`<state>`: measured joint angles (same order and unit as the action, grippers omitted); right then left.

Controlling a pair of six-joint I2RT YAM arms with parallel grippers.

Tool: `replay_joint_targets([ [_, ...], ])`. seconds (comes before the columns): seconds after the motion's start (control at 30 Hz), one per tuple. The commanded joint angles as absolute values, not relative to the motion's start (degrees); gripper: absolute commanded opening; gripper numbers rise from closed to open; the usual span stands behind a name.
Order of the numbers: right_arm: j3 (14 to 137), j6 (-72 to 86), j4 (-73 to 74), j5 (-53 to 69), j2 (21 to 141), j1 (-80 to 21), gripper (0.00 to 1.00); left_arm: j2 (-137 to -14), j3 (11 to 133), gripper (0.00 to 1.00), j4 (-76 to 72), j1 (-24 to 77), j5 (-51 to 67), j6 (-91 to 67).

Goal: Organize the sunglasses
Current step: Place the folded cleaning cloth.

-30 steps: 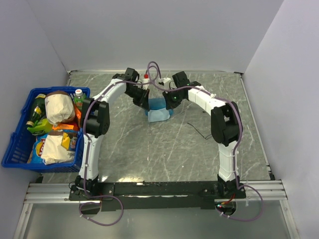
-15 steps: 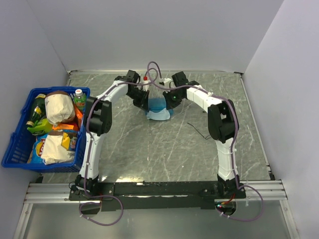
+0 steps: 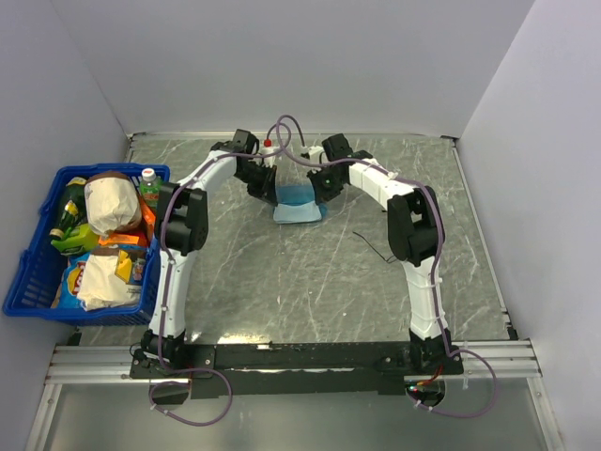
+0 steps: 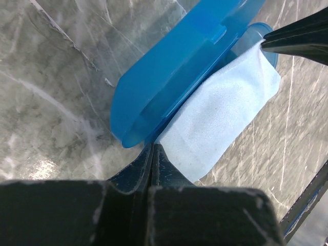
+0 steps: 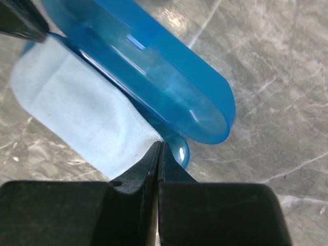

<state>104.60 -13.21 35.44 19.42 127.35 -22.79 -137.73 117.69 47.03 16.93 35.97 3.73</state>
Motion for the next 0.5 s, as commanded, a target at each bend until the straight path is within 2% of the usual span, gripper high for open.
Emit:
replay_joint_targets([
  [0.0,107.5,-12.0,36.5,16.6,127.9,-22.3,0.00,-136.7,120.1,0.01,45.7,16.8,35.9,2.6],
  [0.47,106.6,-11.1,34.5,15.2,127.3,-22.1,0.00,-136.6,120.3,0.01,44.7,16.5,35.5,1.9],
])
